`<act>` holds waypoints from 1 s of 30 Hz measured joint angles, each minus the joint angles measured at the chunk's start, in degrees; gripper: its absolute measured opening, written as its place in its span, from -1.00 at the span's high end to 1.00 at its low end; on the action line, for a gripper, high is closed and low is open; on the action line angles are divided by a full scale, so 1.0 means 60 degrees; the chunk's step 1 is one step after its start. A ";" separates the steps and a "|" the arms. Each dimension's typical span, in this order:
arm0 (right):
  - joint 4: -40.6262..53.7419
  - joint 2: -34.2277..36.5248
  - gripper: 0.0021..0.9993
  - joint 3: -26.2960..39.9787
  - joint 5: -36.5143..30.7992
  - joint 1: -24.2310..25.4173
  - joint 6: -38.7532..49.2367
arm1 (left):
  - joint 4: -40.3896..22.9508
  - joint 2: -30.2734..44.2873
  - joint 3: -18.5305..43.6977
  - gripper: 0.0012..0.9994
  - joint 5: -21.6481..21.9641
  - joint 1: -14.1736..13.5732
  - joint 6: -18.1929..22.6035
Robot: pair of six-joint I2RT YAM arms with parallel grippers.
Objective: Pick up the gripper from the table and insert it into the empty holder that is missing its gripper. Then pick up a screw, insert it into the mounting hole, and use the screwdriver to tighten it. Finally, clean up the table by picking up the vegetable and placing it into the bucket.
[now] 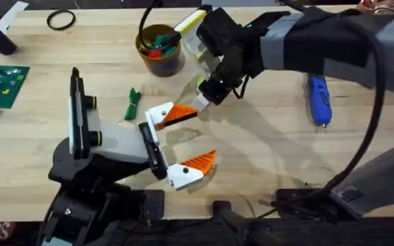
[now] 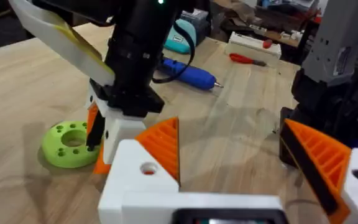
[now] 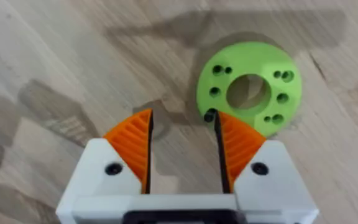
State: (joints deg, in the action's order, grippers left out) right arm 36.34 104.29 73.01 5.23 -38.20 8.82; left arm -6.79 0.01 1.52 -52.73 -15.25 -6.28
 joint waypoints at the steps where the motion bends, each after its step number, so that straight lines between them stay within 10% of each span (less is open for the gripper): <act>1: -0.0002 0.0002 -0.10 0.0000 -0.0122 -0.0006 0.0000 | 0.0000 0.0000 0.0000 -0.97 0.0000 0.0000 0.0000; 18: -0.0095 0.0004 -0.09 0.0000 -0.0655 0.0078 0.0000 | 0.0000 0.0000 0.0000 -0.97 0.0000 0.0000 0.0000; 30: -0.0189 0.0004 0.63 0.0000 -0.0659 0.0078 0.0000 | 0.0000 0.0000 0.0000 -0.97 0.0000 0.0000 0.0000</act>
State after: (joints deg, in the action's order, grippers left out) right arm 35.20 104.31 73.01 1.28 -37.74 8.82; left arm -6.79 0.01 1.52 -52.73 -15.25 -6.28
